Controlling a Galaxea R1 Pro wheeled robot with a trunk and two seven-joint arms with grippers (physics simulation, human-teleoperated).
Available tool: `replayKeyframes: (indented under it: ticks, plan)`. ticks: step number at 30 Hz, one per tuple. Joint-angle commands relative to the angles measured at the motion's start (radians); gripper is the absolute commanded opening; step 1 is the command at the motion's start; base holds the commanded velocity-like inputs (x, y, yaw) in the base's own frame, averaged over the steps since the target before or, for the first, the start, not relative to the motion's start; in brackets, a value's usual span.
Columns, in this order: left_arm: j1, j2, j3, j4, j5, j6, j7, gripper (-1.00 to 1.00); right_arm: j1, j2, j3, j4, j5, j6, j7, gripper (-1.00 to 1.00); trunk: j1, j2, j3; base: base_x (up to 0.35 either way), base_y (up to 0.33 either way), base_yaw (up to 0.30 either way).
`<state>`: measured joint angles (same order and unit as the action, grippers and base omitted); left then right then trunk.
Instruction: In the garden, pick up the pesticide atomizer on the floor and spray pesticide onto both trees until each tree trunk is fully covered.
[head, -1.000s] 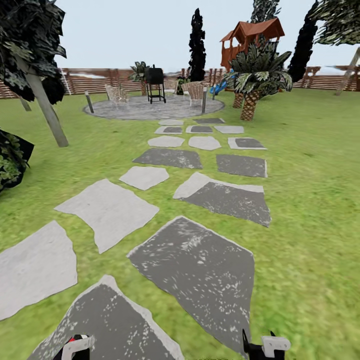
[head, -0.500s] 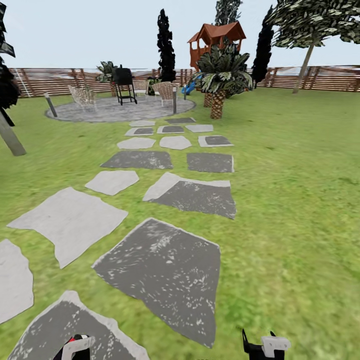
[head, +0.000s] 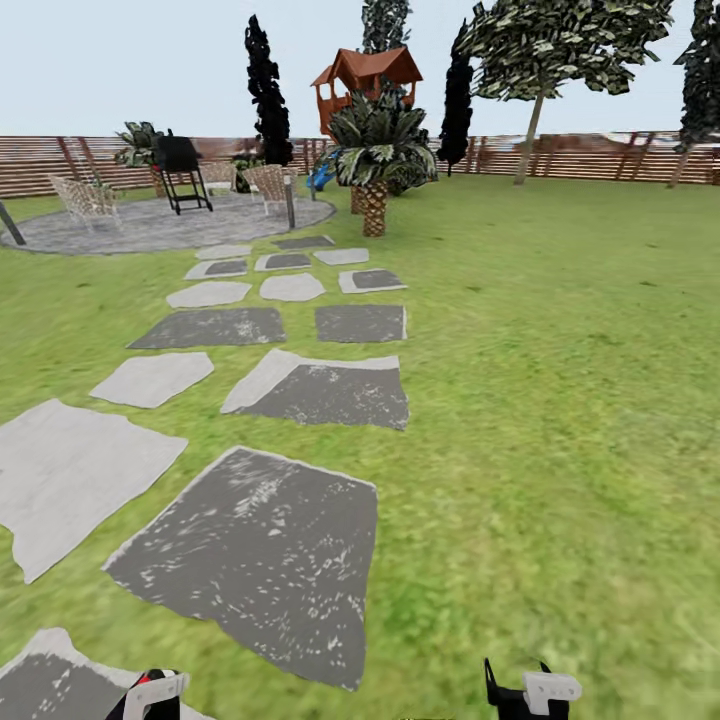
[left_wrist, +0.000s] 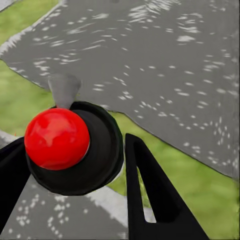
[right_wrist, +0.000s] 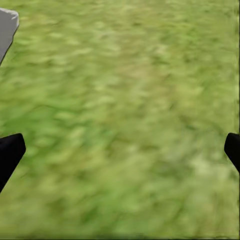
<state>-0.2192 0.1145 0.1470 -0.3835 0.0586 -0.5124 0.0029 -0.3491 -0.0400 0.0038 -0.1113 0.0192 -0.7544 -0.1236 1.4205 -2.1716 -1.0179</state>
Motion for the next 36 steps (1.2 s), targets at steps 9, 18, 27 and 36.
replayKeyframes:
  ticks: [9, 18, 27, 36]
  plan:
    - [0.0, 0.0, -0.001, 0.0, 0.006, -0.003, 0.0, -1.0, -0.001, 0.0, 0.001, 0.001, 0.002, -0.002, -0.004, 1.0, 0.0, 0.0, -0.001, 0.0, -0.273, -0.3]
    - [0.0, 0.0, -0.001, 0.0, 0.006, -0.003, 0.0, -1.0, -0.001, 0.0, 0.001, 0.001, 0.002, -0.002, -0.004, 1.0, 0.0, 0.0, -0.001, 0.016, -0.273, -0.3]
    - [0.0, 0.0, -0.001, 0.0, 0.006, -0.003, 0.0, -1.0, -0.001, 0.0, 0.001, 0.001, 0.002, -0.002, -0.004, 1.0, 0.0, 0.0, -0.001, 0.095, -0.273, -0.3]
    - [0.0, 0.0, -0.001, -0.001, 0.006, -0.003, 0.0, -1.0, -0.001, 0.001, 0.001, 0.001, 0.002, -0.002, -0.004, 1.0, 0.0, 0.0, -0.001, 0.17, -0.249, -0.3]
